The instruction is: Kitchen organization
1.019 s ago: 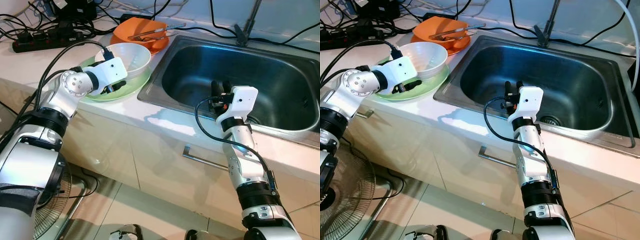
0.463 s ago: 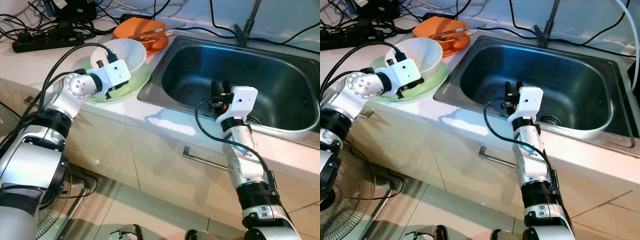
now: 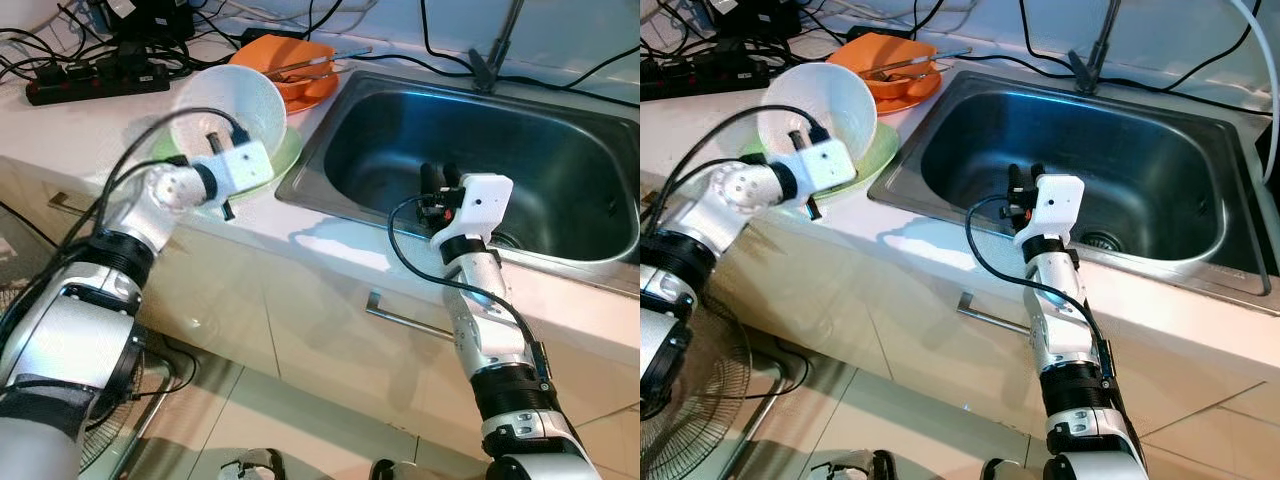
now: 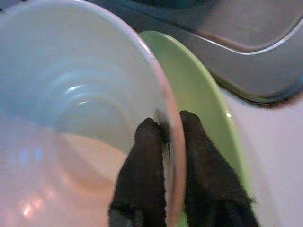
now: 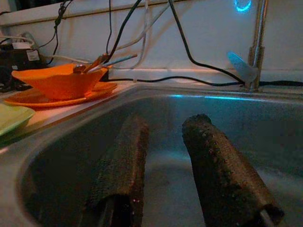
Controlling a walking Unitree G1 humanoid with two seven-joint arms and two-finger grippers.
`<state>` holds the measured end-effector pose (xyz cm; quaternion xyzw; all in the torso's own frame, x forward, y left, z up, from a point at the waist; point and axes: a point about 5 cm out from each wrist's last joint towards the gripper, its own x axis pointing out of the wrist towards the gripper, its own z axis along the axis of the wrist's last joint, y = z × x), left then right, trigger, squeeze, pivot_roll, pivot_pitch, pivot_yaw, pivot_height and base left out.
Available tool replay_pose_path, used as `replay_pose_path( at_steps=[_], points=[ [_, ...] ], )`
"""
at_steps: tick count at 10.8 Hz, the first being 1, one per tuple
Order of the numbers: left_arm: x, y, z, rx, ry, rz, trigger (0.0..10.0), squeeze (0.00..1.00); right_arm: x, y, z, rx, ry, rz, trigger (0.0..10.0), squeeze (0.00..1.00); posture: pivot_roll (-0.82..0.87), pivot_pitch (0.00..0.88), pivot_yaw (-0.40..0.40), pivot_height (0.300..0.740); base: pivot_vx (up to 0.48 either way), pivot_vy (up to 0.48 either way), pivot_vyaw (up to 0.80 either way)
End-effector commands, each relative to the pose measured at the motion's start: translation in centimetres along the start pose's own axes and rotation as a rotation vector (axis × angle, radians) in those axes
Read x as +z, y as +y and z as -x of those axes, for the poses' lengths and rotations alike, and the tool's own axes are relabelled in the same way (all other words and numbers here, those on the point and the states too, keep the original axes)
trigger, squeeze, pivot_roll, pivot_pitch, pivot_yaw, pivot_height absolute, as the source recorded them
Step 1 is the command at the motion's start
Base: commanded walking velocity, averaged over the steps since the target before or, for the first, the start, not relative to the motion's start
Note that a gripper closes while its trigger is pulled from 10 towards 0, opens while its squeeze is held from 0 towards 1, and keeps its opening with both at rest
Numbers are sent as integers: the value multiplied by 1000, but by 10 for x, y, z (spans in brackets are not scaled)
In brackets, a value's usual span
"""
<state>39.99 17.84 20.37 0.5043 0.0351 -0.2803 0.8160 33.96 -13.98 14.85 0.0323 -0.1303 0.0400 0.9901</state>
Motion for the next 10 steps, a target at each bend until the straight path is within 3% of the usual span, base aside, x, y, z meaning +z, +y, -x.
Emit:
replay_pose_path(
  at_steps=[1,4,6,7,8,10],
  points=[
    [3,1,0,12,-4,-51,0,0,2,3,-4,7,-2,-2,10000,0,70,30,32,740,0,0,0],
    [13,23,6,204,8,-225,0,0,2,3,-4,1,-1,-4,10000,0,71,37,32,740,0,0,0],
    [22,35,9,325,-7,-291,0,0,1,4,-4,-1,0,-6,10000,0,72,38,34,740,0,0,0],
    [35,39,10,381,-62,-333,6353,0,1,4,-4,-2,-1,-8,10000,0,71,40,35,740,0,0,0],
    [48,37,9,409,-127,-346,10000,0,1,4,-5,-4,-3,-8,10000,0,71,41,35,740,0,0,0],
    [73,15,1,387,-247,-337,10000,0,8,-2,-8,-20,-23,-9,10000,0,67,44,35,740,0,0,0]
  ],
)
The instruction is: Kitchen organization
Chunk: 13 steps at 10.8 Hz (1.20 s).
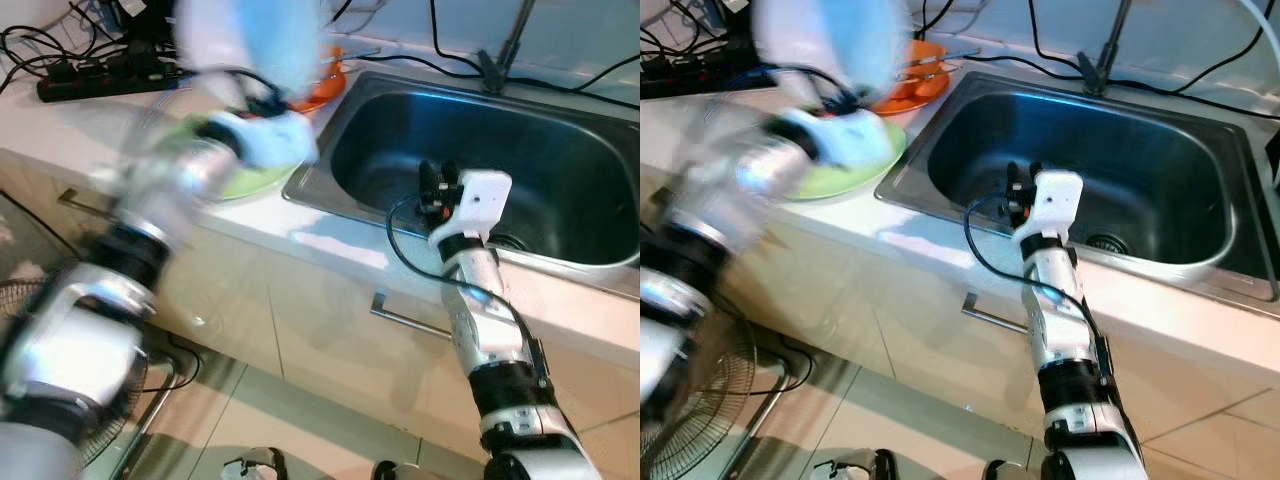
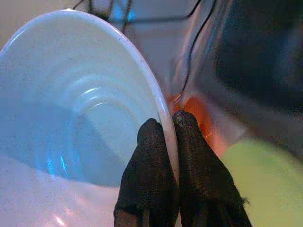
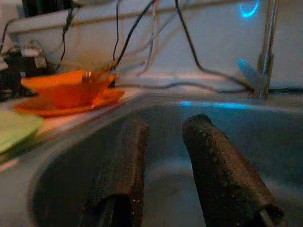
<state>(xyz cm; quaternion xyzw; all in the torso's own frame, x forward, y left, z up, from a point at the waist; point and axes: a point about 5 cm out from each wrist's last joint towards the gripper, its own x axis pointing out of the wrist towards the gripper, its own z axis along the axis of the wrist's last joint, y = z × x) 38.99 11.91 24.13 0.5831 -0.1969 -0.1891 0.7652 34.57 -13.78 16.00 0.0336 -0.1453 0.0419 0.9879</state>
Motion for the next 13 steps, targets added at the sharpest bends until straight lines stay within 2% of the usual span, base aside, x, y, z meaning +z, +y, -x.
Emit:
replay_pose_path(
  at_steps=[1,3,5,6,8,9,13],
  points=[
    [8,-1,-1,1,-37,-7,10000,0,5,-10,-3,-34,-10,-5,10000,973,63,44,36,740,0,0,0],
    [24,-19,-2,-41,-77,27,10000,0,25,-21,-15,-47,-54,-5,10000,1000,57,48,36,740,0,0,0],
    [35,-27,-4,-55,-101,56,10000,0,50,-23,-25,-11,-127,-50,10000,1000,54,49,36,740,0,0,0],
    [42,-33,-6,-64,-115,72,10000,0,68,-14,-29,74,-165,-82,10000,1000,51,52,36,740,0,0,0],
    [48,-38,-7,-83,-128,77,10000,0,78,-6,-31,143,-182,-90,10000,1000,46,56,39,740,0,0,0],
    [52,-45,-7,-106,-137,85,10000,0,79,0,-30,212,-160,-91,10000,0,48,58,39,740,0,0,0],
    [51,-52,-4,-155,-136,53,10000,0,78,11,-29,310,-114,-80,10000,0,50,64,37,740,0,0,0]
  ],
)
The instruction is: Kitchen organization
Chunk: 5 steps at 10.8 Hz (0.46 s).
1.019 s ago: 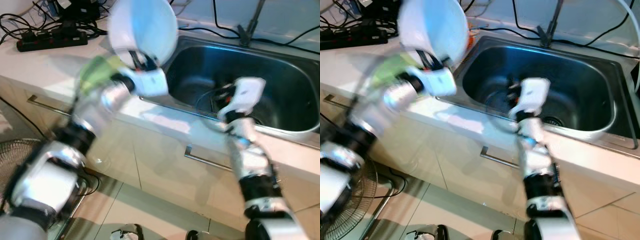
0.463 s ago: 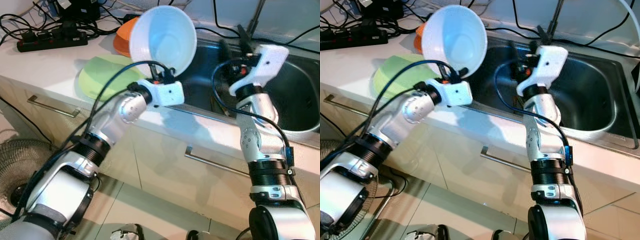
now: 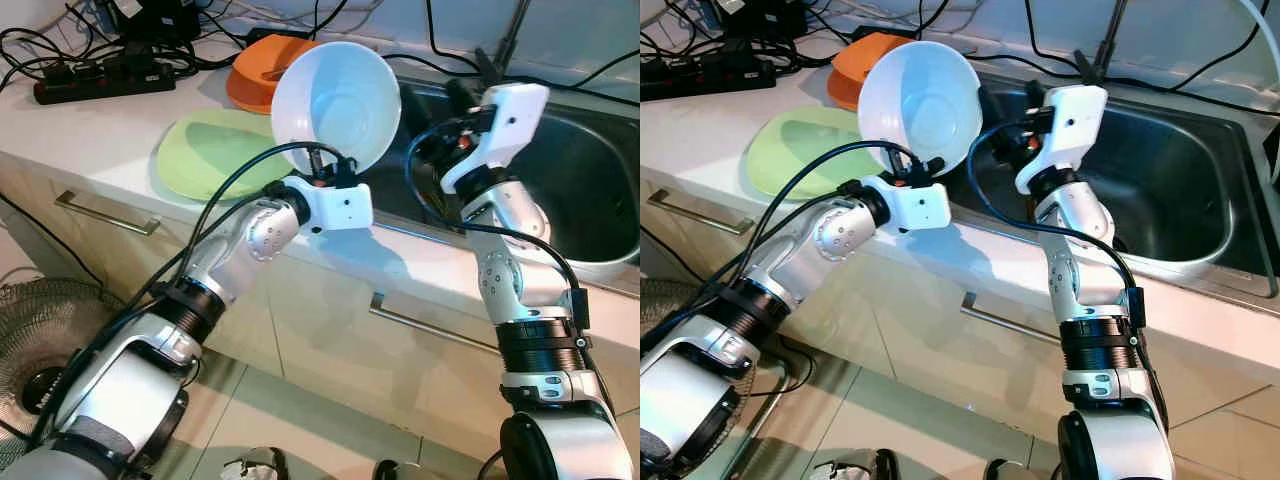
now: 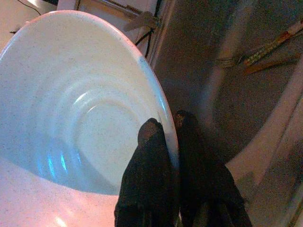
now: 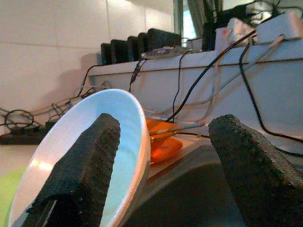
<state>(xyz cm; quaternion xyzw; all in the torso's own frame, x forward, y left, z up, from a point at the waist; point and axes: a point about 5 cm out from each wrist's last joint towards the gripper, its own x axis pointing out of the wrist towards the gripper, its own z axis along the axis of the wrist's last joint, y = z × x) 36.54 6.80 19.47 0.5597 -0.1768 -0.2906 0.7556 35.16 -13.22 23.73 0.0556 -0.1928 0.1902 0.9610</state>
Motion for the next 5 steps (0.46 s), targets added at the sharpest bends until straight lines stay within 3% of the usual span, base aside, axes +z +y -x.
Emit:
replay_pose_path(
  at_steps=[1,5],
  points=[
    [8,8,-1,8,-38,-53,10000,0,7,3,-2,27,-12,9,10000,0,51,64,36,740,0,0,0],
    [0,10,11,-45,-43,-190,10000,0,0,4,-6,34,42,35,10000,0,67,61,31,740,0,0,0]
  ],
)
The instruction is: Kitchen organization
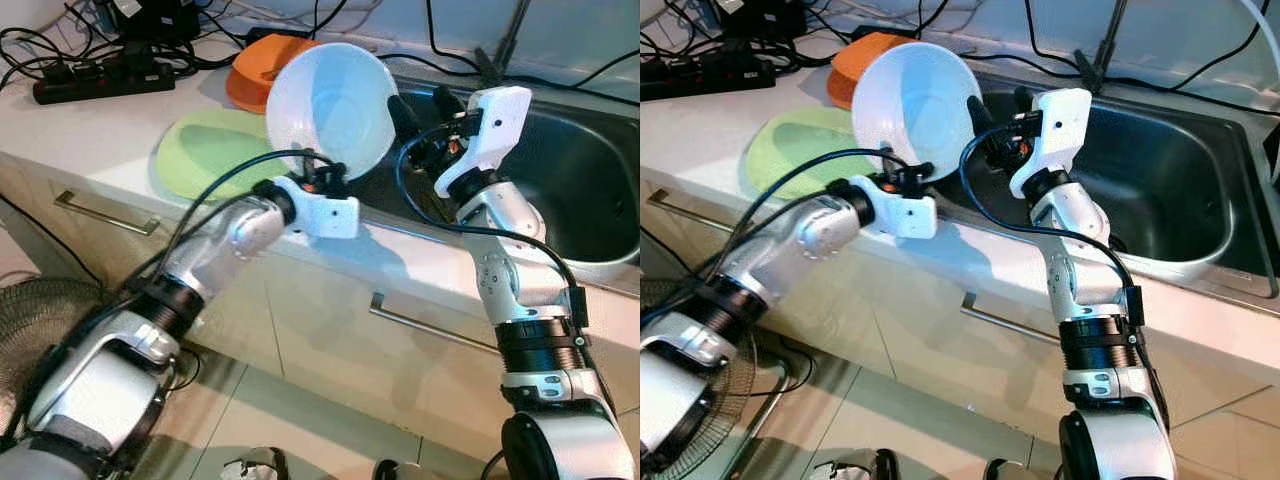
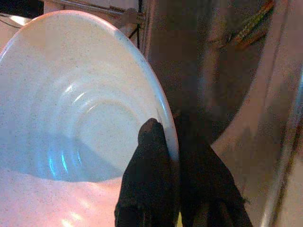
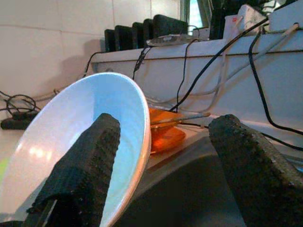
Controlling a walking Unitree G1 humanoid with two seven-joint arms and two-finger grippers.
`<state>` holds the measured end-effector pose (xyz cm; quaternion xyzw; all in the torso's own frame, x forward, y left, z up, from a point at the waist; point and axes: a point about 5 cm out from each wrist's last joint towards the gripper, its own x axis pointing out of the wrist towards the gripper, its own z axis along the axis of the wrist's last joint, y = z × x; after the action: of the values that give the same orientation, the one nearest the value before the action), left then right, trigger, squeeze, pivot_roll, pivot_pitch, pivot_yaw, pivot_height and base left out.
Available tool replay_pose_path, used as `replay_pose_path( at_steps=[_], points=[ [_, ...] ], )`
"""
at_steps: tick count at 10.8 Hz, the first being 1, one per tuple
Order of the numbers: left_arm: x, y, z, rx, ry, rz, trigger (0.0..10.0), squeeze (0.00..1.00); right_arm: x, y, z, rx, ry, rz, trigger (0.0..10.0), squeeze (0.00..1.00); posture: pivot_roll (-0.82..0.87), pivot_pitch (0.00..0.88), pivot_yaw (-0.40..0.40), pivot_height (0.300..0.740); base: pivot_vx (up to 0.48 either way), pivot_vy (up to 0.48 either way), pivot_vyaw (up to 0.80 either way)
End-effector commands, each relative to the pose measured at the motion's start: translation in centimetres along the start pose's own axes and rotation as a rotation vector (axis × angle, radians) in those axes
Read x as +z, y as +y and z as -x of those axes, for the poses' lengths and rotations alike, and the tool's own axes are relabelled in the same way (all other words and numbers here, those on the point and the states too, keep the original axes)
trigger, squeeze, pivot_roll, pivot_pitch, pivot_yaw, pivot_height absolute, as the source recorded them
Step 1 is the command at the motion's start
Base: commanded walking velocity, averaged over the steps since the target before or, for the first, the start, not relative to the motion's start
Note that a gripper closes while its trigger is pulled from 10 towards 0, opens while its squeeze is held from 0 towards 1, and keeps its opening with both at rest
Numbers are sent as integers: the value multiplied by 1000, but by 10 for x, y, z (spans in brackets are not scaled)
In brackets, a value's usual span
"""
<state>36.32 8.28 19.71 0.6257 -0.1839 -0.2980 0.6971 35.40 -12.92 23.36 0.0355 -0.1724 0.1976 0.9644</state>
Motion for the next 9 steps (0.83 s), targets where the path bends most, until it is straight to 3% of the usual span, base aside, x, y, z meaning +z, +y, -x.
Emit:
replay_pose_path(
  at_steps=[1,9],
  points=[
    [7,7,1,18,-37,-48,10000,0,3,2,-6,22,13,20,10000,0,71,58,26,740,0,0,0],
    [12,8,2,3,-63,-133,10000,0,-23,3,-20,22,158,61,10000,0,88,45,19,740,0,0,0]
  ],
)
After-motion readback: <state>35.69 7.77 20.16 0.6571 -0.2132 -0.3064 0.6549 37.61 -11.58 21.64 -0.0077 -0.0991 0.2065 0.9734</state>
